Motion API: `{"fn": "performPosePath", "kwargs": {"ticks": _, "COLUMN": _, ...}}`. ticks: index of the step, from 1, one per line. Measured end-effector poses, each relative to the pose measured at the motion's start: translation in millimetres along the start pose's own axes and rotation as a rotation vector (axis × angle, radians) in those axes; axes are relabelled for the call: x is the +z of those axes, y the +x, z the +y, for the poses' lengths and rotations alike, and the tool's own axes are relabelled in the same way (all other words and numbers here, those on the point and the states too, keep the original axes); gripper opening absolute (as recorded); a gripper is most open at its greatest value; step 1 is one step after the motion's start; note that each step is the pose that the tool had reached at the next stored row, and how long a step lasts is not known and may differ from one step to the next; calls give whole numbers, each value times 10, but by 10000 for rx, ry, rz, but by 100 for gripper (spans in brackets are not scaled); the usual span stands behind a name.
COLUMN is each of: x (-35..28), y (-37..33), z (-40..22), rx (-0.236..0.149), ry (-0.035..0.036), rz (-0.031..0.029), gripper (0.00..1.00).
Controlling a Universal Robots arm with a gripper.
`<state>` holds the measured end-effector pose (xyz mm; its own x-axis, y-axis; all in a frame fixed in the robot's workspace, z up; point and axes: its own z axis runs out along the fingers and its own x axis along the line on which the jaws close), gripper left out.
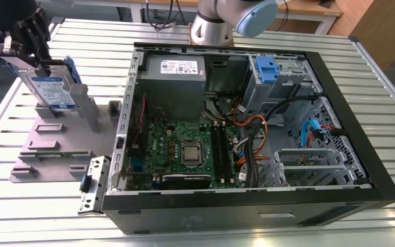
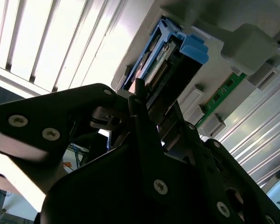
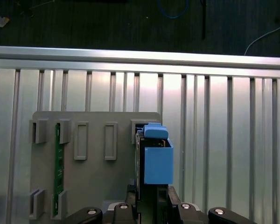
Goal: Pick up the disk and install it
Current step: 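Pick up the disk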
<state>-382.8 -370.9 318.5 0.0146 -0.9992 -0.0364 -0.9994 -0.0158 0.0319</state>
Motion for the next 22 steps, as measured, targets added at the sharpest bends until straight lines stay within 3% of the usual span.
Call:
{"fn": "performPosePath", "kwargs": {"ticks": 12, "x": -305, "y": -11, "z": 10, "rx": 0, "ry": 2, "rz": -2, "gripper": 35}}
{"fn": "performPosePath", "kwargs": {"ticks": 22, "x": -349, "y": -13, "z": 11, "rx": 0, "ry": 3, "rz": -2, "gripper": 35}}
